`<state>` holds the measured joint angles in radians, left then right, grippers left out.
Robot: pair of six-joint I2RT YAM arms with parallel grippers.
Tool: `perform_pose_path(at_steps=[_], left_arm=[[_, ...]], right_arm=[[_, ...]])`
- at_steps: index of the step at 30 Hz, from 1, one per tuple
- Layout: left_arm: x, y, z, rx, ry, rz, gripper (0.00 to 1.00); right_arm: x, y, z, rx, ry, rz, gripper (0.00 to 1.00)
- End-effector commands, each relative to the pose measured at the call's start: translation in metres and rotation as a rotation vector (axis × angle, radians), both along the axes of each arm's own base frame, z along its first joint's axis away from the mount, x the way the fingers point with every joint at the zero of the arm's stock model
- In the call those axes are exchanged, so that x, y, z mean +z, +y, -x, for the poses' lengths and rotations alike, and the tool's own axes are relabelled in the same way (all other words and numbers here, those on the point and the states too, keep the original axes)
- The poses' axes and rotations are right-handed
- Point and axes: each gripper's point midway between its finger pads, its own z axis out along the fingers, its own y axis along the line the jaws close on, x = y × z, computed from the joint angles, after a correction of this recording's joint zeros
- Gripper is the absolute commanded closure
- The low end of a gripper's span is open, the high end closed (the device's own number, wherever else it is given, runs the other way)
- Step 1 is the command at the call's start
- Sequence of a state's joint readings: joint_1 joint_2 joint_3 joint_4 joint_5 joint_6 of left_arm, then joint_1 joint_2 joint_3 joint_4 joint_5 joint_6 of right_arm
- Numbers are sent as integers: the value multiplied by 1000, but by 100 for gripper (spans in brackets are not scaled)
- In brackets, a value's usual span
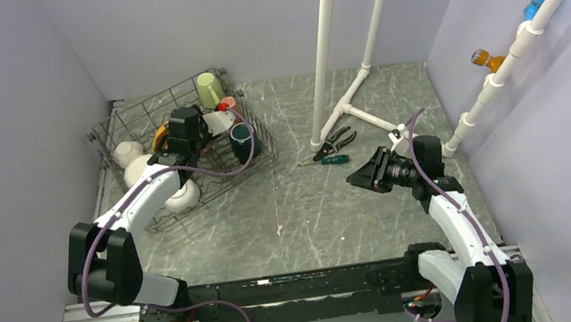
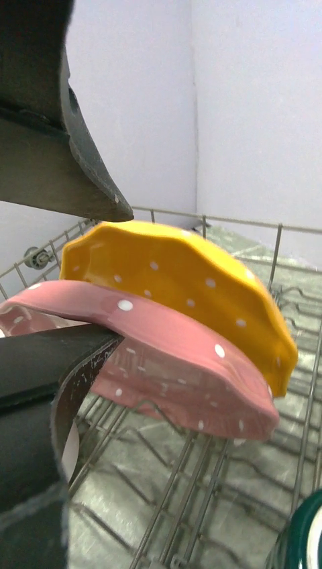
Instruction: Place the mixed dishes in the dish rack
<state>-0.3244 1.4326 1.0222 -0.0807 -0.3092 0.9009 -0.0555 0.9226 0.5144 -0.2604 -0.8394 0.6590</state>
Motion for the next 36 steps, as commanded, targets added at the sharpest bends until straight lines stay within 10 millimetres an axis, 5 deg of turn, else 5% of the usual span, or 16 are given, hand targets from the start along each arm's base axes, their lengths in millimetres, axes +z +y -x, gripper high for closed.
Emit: perform_pose_path(at_steps=[1,12,22,28,36], left_arm=[[73,11,-7,76,-234,40,38],[93,16,-1,107,-273,87,25],[124,2,31,27,-326,275,15],[156,-9,56,-43,-402,440,13],[204,-27,93,-126,-450,726,1]], right_arm=[[11,1,-3,3,-49,-14,68],[15,-1,-4,-8,-58,11,67],[23,-5,-7,-32,-78,98,63],[35,-2,-7,-33,-115,212,48],[99,-2,-7,-90,-309,450,21]])
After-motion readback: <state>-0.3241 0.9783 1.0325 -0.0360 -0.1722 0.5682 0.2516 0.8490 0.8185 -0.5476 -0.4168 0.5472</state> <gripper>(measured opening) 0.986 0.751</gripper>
